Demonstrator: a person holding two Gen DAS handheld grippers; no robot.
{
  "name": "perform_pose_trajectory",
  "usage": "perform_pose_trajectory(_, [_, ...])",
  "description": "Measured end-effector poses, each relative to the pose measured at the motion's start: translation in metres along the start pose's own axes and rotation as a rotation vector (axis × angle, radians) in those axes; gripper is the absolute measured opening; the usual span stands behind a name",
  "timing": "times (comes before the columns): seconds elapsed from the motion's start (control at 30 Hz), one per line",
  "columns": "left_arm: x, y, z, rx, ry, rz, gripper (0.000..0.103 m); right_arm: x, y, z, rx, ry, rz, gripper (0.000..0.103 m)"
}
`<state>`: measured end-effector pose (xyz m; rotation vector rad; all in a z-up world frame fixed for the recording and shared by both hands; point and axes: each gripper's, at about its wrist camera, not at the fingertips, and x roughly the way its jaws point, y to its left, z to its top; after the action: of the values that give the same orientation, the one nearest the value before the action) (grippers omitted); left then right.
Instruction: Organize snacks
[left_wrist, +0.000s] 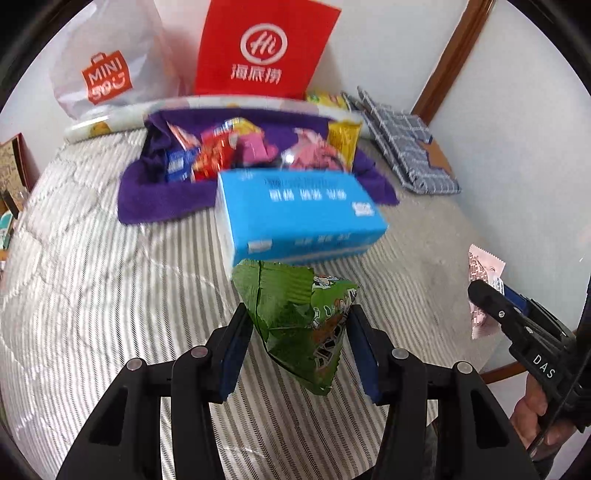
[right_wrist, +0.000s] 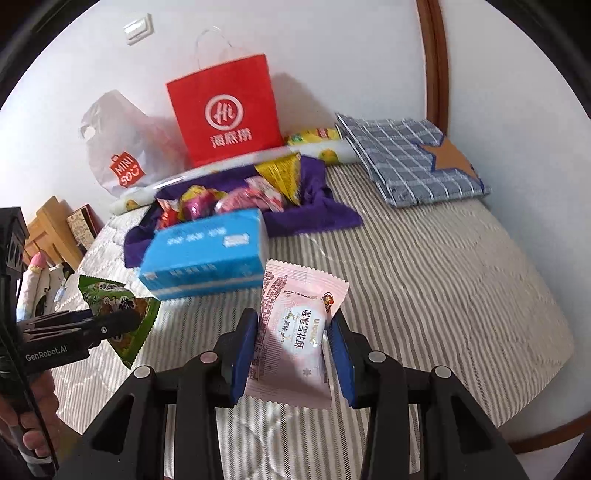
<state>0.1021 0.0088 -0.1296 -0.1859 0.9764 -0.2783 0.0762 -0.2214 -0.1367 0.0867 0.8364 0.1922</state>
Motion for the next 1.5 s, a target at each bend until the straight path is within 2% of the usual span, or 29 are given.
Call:
perform_pose_trajectory(0.3, [-0.033,-0.006,0.018,0.017,-0.079,-0.020,0.052,-0.031,0.024,0.022,-0.035,-0.081,-0.010,0.037])
perform_pose_trajectory(0.7, [-0.068,-0.002,0.014,-0.013,-0.131,-0.012,0.052,-0.048,0.043,0.036,-0.047,-0.109,0.029,0.037])
perform_pose_trajectory(1.13, [-0.075,-0.004,0.022,0.003,-0.154,0.000,0.052,-0.046,0.055,0.044,-0.064,-0.119,0.054,0.037])
perform_pose_trajectory(1.2, [-0.076,-0.005,0.026,0.010,-0.163,-0.001,0.052,-0.044,0.057,0.047,-0.069,-0.123,0.065,0.034])
perform_pose_trajectory(1.4, [-0.069,-0.001,0.034,0.017,-0.157,0.019,0.052,-0.017,0.058,0.047,-0.081,-0.069,0.080,0.034])
perform_pose_trajectory(1.5, [-0.060,0.008,0.037,-0.013,-0.140,0.031,0.052,-0.001,0.054,0.039,-0.082,-0.023,0.102,0.034])
